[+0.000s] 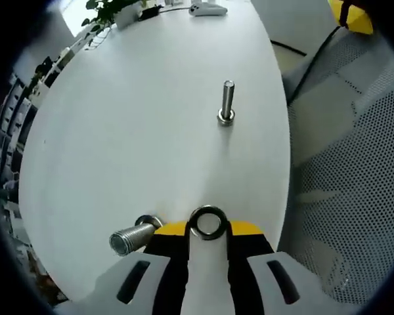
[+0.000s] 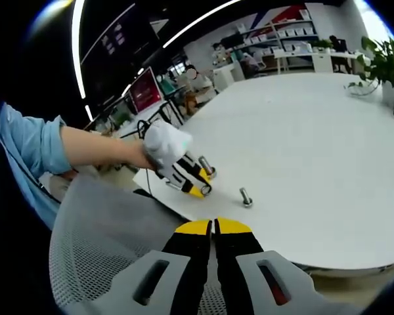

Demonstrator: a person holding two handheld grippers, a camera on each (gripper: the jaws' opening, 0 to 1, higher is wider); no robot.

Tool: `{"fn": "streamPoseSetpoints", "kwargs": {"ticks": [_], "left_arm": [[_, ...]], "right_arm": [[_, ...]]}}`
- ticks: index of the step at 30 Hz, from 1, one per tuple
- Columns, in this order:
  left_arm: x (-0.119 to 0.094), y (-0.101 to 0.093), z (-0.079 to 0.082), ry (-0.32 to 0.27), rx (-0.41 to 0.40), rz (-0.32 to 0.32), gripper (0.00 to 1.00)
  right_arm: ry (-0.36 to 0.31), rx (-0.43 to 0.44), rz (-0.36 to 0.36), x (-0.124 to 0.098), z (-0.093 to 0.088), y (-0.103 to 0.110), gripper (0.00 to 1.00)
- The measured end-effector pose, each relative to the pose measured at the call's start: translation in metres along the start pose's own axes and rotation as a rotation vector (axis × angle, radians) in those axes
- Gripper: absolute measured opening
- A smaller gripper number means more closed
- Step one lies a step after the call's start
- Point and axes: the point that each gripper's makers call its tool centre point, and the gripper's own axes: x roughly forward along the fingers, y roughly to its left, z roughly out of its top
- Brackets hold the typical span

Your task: Place the washer onto the threaded stud by aligning its center hole with the stud, sliding it down to the base, and recovering from edge contact or off-axis alignment until the washer reaches the visible bottom stop.

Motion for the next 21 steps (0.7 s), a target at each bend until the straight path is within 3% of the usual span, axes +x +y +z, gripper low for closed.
{"fn": "streamPoseSetpoints", "kwargs": {"ticks": [12, 21], "left_arm": [[-0.035, 0.019, -0.005, -0.024, -0.032, 0.044, 0.19], [-0.059, 0.03, 0.004, -0.061, -0.039, 0.077, 0.19]], "right_arm": [[0.0, -0.002, 0.001, 0.0, 0.0, 0.0, 0.05], [0.005, -0.005, 0.005, 0.0, 0.0, 0.001, 0.05]]}}
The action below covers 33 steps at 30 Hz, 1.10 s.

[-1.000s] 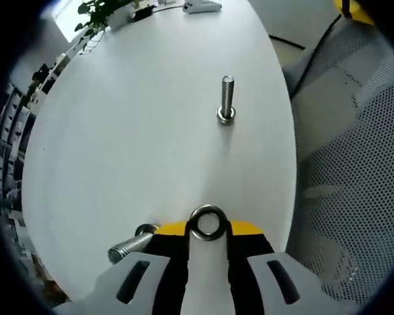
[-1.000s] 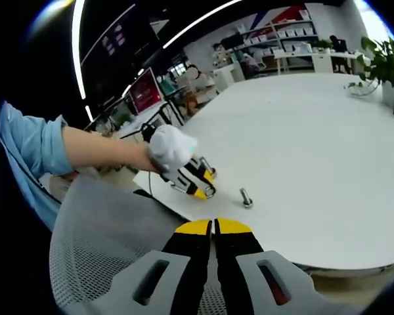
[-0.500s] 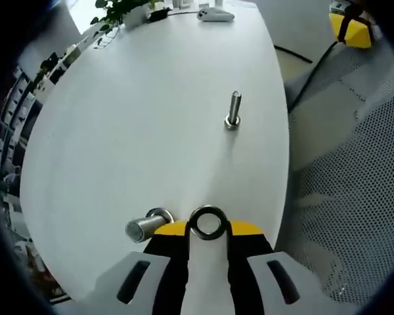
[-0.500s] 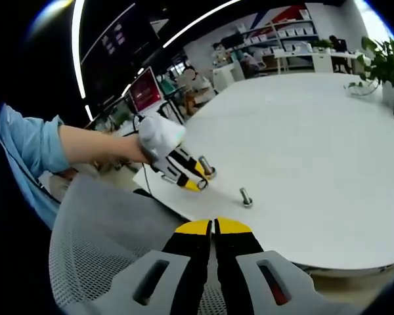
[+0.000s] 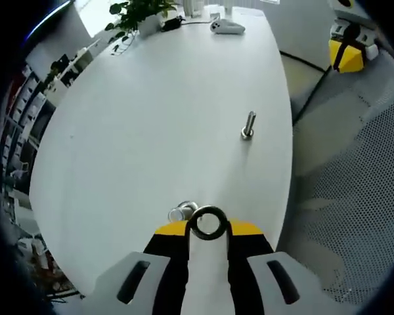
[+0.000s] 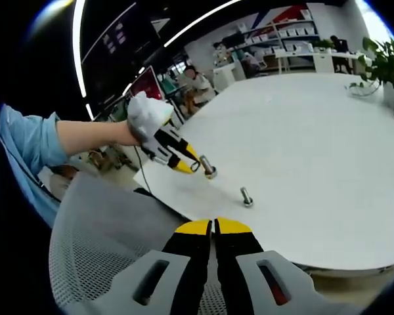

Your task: Place the washer onto the threaded stud by aligning its center hole with the stud, sliding it down to the base, and recovering from edge contact or off-axis alignment until the washer reaches the visible bottom stop.

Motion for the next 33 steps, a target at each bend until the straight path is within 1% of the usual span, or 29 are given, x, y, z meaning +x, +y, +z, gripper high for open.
{"fn": "streamPoseSetpoints", "kwargs": {"ticks": [3, 9, 14, 17, 22, 25, 33], "left_arm": [[-0.002, 0.003, 0.003, -0.008, 0.008, 0.018, 0.19], [-0.001, 0.013, 0.003, 0.012, 0.041, 0.051, 0.19], [0.003, 0.019, 0.006, 0.015, 0.043, 0.064, 0.19], [0.007, 0.021, 0.003, 0.036, 0.053, 0.063, 0.19], [0.012, 0.027, 0.002, 0.049, 0.06, 0.07, 0.19], [0.015, 0.029, 0.0, 0.067, 0.059, 0.065, 0.19], [0.027, 0.027, -0.003, 0.098, 0.065, 0.048, 0.19]], "right_arm": [[0.001, -0.002, 0.0, 0.0, 0.0, 0.0, 0.05], [-0.001, 0.0, 0.0, 0.0, 0.0, 0.0, 0.05], [-0.005, 0.004, -0.002, -0.001, 0.001, 0.0, 0.05], [-0.005, 0.005, -0.003, -0.001, 0.001, 0.0, 0.05], [-0.009, 0.008, -0.003, -0.001, 0.001, -0.001, 0.05], [-0.01, 0.01, -0.003, -0.001, 0.001, -0.001, 0.05], [-0.009, 0.01, -0.001, -0.001, 0.001, 0.0, 0.05]]}}
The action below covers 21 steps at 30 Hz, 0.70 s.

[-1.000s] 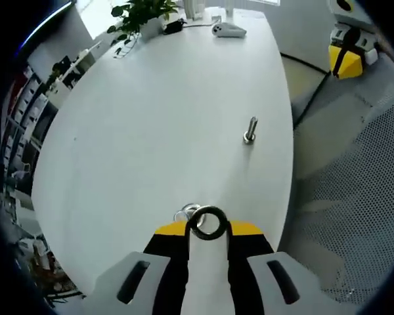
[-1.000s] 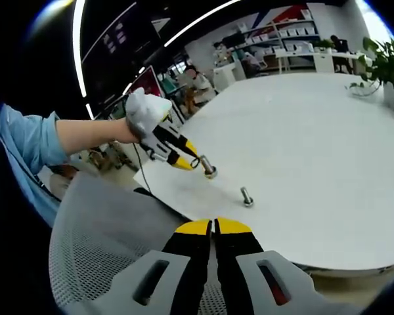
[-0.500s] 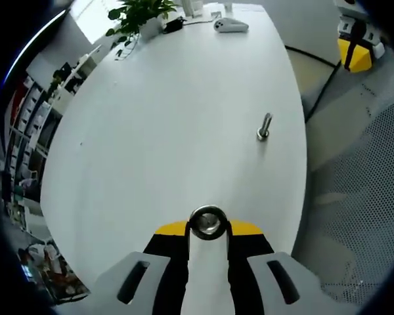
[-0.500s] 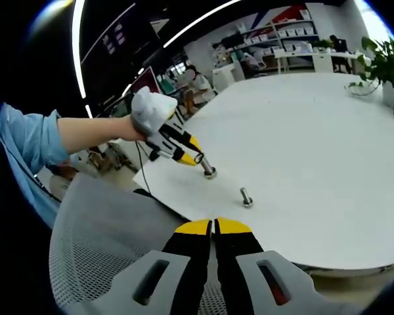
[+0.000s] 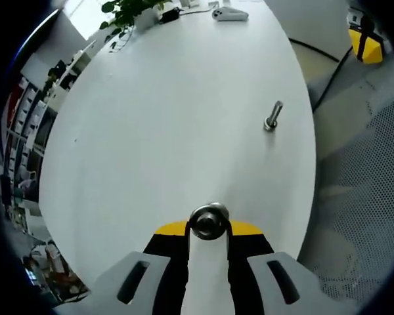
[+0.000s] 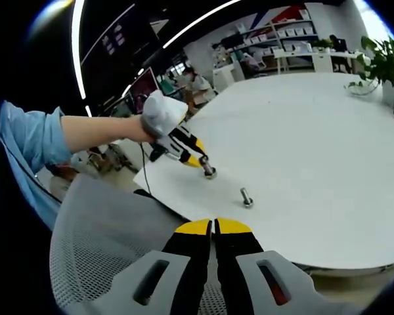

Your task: Place the washer onto the threaded stud by aligning its center hole with the stud, sliding it down to the base, and recovering from edge contact or off-axis alignment until the washer reaches the visible bottom stop.

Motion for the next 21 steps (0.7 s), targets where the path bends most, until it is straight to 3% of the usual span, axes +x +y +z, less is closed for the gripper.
{"fn": "streamPoseSetpoints", "kwargs": {"ticks": [12, 21], "left_arm": [[0.027, -0.005, -0.007, 0.037, -0.007, -0.027, 0.19], [0.032, -0.012, -0.009, 0.052, -0.047, -0.066, 0.19]], "right_arm": [[0.0, 0.006, 0.002, 0.0, 0.0, 0.0, 0.05], [-0.005, 0.006, -0.002, 0.0, 0.0, -0.001, 0.05]]}}
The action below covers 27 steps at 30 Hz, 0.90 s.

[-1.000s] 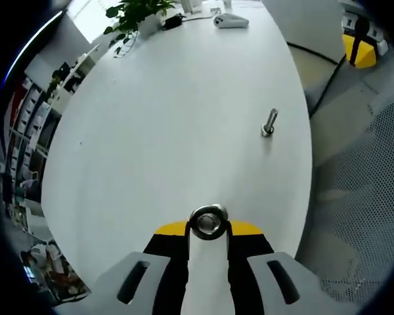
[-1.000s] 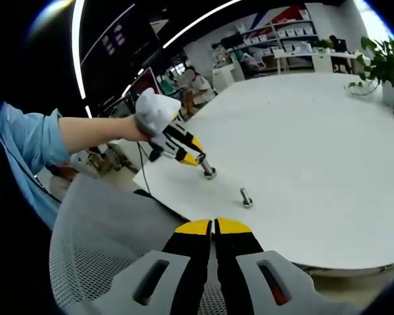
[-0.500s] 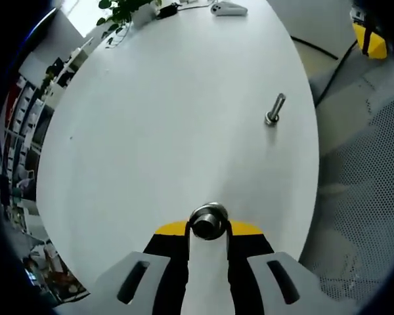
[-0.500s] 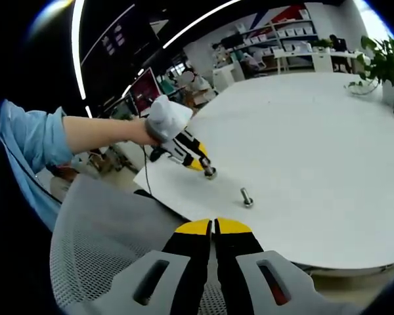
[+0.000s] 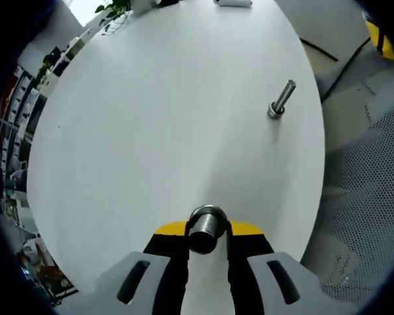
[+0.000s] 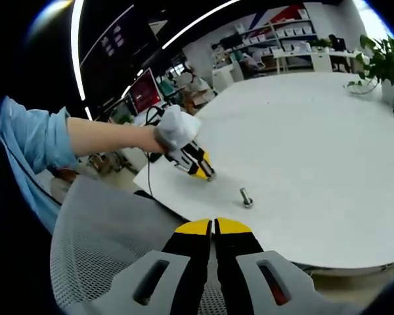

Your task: Place the washer onto the threaded stud by aligning its center hole with the stud, sliding it down to the base, and recovering from edge contact or off-axis alignment until the washer reaches the visible bottom stop.

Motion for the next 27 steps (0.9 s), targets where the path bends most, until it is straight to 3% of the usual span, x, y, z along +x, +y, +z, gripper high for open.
{"fn": "streamPoseSetpoints", "kwargs": {"ticks": [23, 27], "left_arm": [[0.001, -0.043, 0.011, -0.006, -0.003, -0.033, 0.19], [0.0, -0.049, 0.01, -0.006, -0.04, -0.041, 0.19]], "right_arm": [[-0.011, 0.0, -0.001, 0.0, 0.002, 0.0, 0.05], [-0.009, -0.002, 0.002, 0.0, 0.002, 0.001, 0.05]]}}
